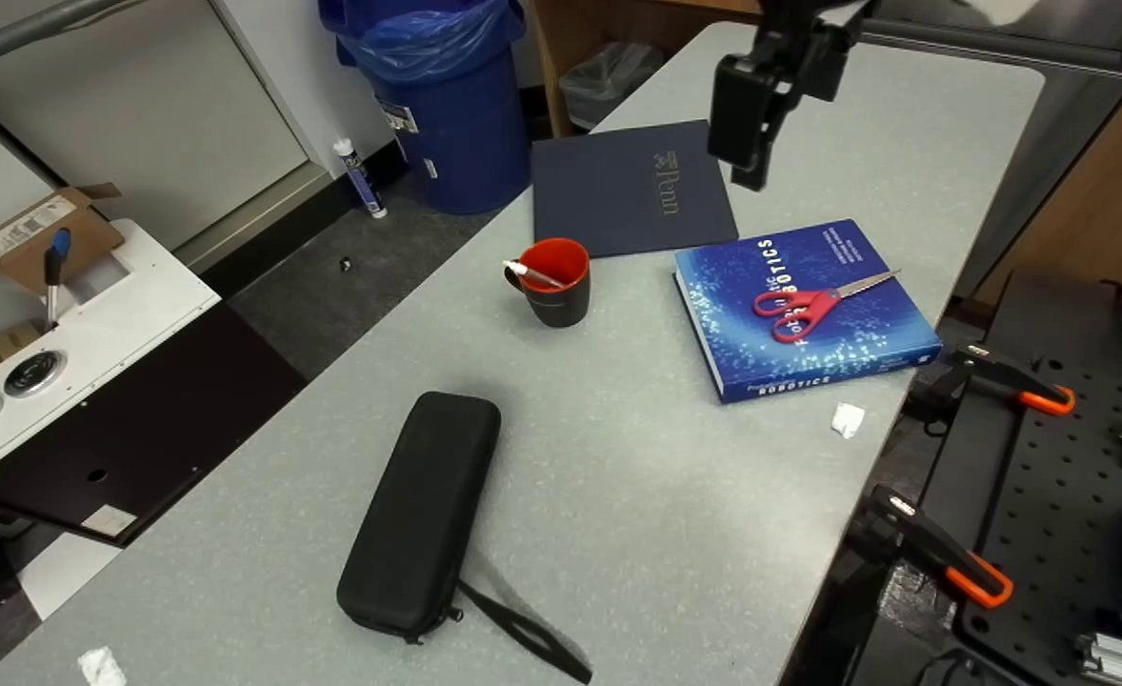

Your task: Pick the marker from the cup and put it on the table

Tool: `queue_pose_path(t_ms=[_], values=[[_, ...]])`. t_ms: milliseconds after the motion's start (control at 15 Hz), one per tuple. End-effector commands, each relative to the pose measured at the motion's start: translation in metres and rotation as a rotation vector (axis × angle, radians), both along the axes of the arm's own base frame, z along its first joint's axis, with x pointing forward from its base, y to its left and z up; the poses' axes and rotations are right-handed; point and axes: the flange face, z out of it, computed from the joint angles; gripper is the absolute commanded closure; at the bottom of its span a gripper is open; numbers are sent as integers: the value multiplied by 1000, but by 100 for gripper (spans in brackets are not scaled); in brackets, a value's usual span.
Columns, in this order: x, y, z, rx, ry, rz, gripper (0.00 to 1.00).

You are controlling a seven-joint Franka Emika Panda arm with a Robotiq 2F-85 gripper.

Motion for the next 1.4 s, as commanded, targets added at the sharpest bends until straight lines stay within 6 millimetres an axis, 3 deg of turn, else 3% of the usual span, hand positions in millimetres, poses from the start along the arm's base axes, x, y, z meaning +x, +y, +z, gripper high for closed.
queue_pose_path(t_ms=[0, 200, 400, 1067, 1333], values=[[12, -1, -4, 7, 7, -19, 0], [33, -1, -8, 19, 15, -39, 0], [34, 0, -7, 20, 13, -41, 0], [185, 38, -80, 16, 82, 82, 0], [221, 44, -96, 52, 102, 63, 0]])
